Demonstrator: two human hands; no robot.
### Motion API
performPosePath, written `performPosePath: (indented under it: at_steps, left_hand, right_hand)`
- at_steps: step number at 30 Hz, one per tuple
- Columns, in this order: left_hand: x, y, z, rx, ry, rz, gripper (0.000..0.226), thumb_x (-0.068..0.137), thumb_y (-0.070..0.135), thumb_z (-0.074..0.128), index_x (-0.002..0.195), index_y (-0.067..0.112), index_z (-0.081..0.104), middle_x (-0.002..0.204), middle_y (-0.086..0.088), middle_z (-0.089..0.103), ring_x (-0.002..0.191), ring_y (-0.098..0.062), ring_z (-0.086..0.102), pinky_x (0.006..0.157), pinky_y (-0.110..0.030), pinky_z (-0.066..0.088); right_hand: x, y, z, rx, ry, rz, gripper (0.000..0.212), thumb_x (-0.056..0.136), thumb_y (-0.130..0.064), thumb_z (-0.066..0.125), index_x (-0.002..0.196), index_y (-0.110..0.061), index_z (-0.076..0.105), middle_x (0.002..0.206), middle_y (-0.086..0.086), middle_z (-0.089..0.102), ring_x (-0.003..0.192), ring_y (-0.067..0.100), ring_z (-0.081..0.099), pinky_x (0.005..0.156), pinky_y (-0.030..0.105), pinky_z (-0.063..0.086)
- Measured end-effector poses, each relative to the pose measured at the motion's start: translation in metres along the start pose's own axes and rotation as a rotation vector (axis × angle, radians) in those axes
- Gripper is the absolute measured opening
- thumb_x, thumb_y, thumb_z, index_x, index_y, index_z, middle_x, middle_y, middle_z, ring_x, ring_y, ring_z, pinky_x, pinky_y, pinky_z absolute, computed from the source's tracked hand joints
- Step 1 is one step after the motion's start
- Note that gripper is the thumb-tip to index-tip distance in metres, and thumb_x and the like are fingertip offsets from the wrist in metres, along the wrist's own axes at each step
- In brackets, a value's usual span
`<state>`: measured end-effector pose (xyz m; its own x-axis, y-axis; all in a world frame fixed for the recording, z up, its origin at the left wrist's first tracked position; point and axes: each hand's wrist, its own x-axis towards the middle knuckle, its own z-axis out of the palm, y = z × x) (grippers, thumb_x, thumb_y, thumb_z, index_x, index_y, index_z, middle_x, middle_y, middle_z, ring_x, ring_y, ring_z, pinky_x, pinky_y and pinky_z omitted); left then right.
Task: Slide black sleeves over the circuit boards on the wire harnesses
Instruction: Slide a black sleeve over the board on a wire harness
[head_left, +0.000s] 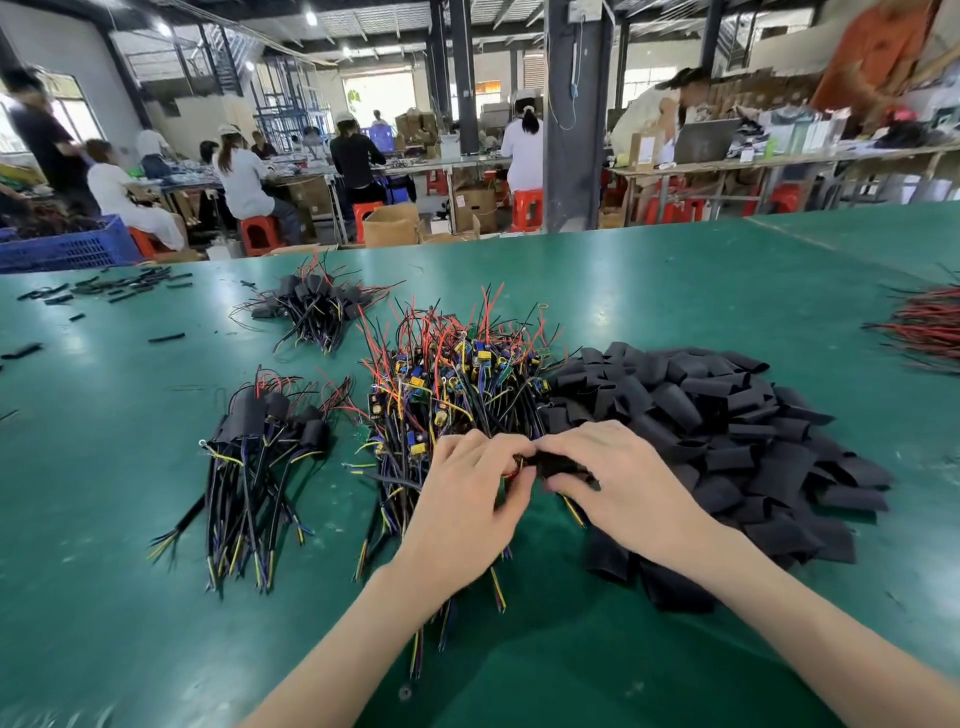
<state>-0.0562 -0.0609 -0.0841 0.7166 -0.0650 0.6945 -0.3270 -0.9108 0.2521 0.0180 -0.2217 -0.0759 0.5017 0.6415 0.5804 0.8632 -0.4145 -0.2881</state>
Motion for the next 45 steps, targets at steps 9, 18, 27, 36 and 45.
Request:
performPosePath:
  at_steps: [9,18,27,36,45]
  left_hand:
    - [0.004,-0.024,-0.026,0.057,-0.227,-0.023,0.029,0.079,0.052,0.066,0.091,0.027,0.064,0.099,0.018,0.056,0.099,-0.005,0.044,0.092,-0.030,0.025]
    - [0.001,-0.023,-0.014,-0.034,-0.328,-0.053,0.031,0.087,0.049,0.059,0.109,0.027,0.062,0.086,0.026,0.051,0.088,-0.001,0.042,0.086,-0.022,0.024]
    - [0.003,-0.022,-0.017,-0.183,-0.153,-0.177,0.016,0.092,0.021,0.060,0.107,0.018,0.055,0.084,0.016,0.058,0.081,-0.002,0.053,0.078,-0.016,0.040]
    - [0.003,-0.018,-0.018,-0.254,-0.107,-0.182,0.023,0.092,0.018,0.059,0.115,0.021,0.056,0.107,0.010,0.058,0.095,-0.006,0.057,0.086,-0.023,0.044]
    - [-0.001,-0.014,-0.014,-0.259,-0.115,-0.187,0.030,0.090,0.024,0.062,0.119,0.026,0.054,0.110,0.018,0.055,0.106,0.011,0.049,0.085,-0.001,0.033]
  right_hand:
    - [0.005,0.005,-0.013,0.277,0.238,0.285,0.017,0.067,0.001,0.078,0.077,-0.012,0.073,0.068,-0.011,0.067,0.070,0.004,0.062,0.068,0.018,0.047]
    - [0.006,0.006,-0.017,0.361,0.264,0.344,0.020,0.067,0.002,0.078,0.076,-0.015,0.072,0.069,-0.012,0.067,0.067,0.003,0.061,0.068,0.011,0.044]
    - [0.004,0.008,-0.016,0.262,0.194,0.276,0.023,0.070,-0.005,0.079,0.090,-0.015,0.073,0.079,-0.014,0.067,0.070,-0.001,0.059,0.072,0.012,0.043]
    - [0.005,0.008,-0.020,0.180,0.084,0.187,0.041,0.069,-0.022,0.081,0.109,-0.020,0.069,0.099,-0.007,0.068,0.091,0.010,0.062,0.086,0.023,0.044]
    - [0.002,0.003,-0.013,0.136,0.039,0.057,0.038,0.070,-0.017,0.081,0.106,-0.010,0.071,0.104,0.003,0.069,0.095,0.020,0.063,0.086,0.039,0.050]
